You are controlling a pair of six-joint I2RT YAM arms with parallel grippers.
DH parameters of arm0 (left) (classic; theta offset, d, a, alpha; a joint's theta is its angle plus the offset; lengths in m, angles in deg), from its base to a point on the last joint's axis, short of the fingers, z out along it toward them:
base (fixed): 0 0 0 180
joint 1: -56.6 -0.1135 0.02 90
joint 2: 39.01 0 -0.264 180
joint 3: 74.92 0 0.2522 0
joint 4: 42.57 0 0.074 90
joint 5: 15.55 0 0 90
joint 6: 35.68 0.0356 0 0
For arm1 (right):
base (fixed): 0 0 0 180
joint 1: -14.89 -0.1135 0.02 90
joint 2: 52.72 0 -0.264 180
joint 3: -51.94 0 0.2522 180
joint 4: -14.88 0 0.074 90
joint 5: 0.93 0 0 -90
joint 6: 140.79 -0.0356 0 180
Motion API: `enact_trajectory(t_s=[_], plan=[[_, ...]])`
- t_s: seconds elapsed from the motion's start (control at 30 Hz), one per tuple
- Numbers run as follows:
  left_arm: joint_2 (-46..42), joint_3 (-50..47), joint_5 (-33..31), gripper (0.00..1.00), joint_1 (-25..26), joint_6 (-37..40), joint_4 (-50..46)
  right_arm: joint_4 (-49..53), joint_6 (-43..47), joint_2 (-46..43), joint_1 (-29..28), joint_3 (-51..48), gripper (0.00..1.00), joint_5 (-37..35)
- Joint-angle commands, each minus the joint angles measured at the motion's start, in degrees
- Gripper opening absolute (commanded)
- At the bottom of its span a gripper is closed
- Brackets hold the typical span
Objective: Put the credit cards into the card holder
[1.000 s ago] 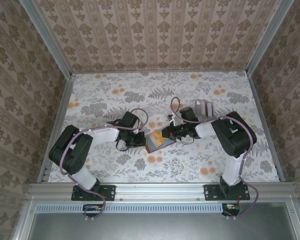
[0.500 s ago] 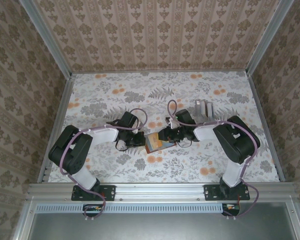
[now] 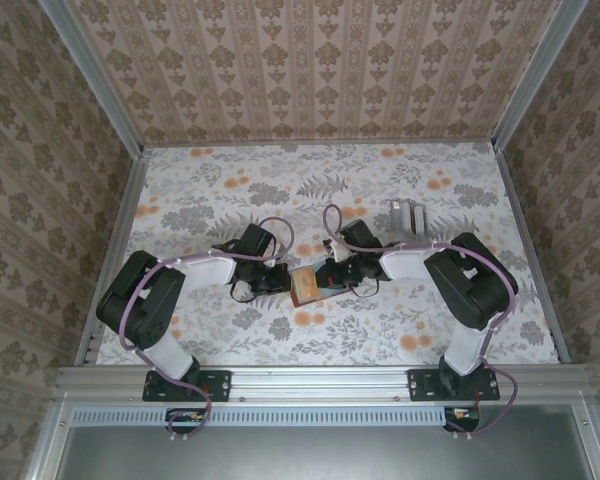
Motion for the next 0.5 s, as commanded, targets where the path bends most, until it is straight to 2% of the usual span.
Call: enact_trajectory(t_s=[0.0,0.13,0.3,0.37,0.47], plan=[[0.87,-1.78,-3.38,0.06,-0.4,-0.18,-0.4,0.12,-1.27,-0.04,-1.62,0.97,0.05,-0.22],[0.68,-1.48,-3.7,0.06,-0.48,-0.07,-0.74,2.38,-0.7,-2.39,-1.7,1.26,0.09,-1.26],[-0.07,-1.76,-4.18,0.06,-0.53,0.36,-0.61,8.39,2.88,-7.81,-1.68,0.71,0.21,-9.2],[-0.14,-1.88,-3.88,0.06,-0.58,0.07,-0.33,10.87,4.72,-7.56,-1.7,1.8,0.3,-10.09],[-0.39,-2.02,-3.53,0.07,-0.54,0.21,0.44,9.88,5.06,-5.32,-1.71,2.18,0.32,-9.99]])
